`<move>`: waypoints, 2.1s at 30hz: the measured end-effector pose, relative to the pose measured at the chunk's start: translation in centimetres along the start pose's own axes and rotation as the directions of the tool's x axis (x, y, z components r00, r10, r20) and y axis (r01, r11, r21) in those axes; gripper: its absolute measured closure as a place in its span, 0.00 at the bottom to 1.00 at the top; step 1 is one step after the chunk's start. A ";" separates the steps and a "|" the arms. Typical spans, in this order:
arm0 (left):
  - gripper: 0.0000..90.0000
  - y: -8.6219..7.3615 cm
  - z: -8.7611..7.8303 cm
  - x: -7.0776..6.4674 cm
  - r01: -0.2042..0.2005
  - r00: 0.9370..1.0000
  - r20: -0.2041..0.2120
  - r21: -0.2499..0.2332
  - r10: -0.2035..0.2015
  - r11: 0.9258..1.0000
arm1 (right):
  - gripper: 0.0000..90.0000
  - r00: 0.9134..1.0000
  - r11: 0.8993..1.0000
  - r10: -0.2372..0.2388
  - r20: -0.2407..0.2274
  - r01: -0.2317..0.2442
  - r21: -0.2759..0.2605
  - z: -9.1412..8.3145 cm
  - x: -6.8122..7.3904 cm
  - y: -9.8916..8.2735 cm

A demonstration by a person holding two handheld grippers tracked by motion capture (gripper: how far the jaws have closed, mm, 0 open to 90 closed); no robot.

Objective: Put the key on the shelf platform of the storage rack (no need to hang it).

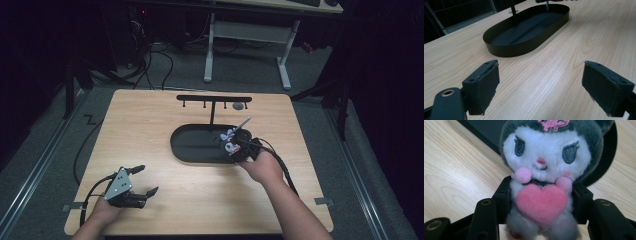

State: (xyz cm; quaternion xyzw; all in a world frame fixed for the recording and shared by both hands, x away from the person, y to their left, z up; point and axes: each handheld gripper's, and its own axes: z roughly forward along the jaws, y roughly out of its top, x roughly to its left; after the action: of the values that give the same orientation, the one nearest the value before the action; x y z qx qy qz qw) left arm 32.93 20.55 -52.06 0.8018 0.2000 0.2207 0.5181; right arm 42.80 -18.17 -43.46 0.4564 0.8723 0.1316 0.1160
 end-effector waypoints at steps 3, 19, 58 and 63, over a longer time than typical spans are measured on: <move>0.17 0.0 -0.1 0.0 0.001 1.000 0.002 -0.001 -0.001 1.000 | 0.52 1.000 1.000 -0.013 -0.006 0.013 -0.002 0.5 0.3 0.6; 0.17 0.0 -0.1 0.1 0.005 1.000 0.005 -0.003 -0.005 1.000 | 0.52 1.000 1.000 -0.002 -0.011 0.002 0.004 3.0 0.3 3.6; 0.17 0.0 0.0 0.1 0.006 1.000 0.019 -0.003 -0.006 1.000 | 0.52 1.000 0.998 -0.019 0.006 0.018 0.057 5.9 0.5 6.3; 0.17 0.0 0.1 0.1 0.006 1.000 0.019 0.002 -0.006 1.000 | 0.52 1.000 0.997 -0.013 -0.009 0.014 0.080 5.7 0.2 5.2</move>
State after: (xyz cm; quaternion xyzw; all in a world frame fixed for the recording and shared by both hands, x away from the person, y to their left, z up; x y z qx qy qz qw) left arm 33.04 20.51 -52.08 0.8039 0.1975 0.2112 0.5198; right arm 48.51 -14.42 -47.03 0.4544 0.8803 0.0979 0.0949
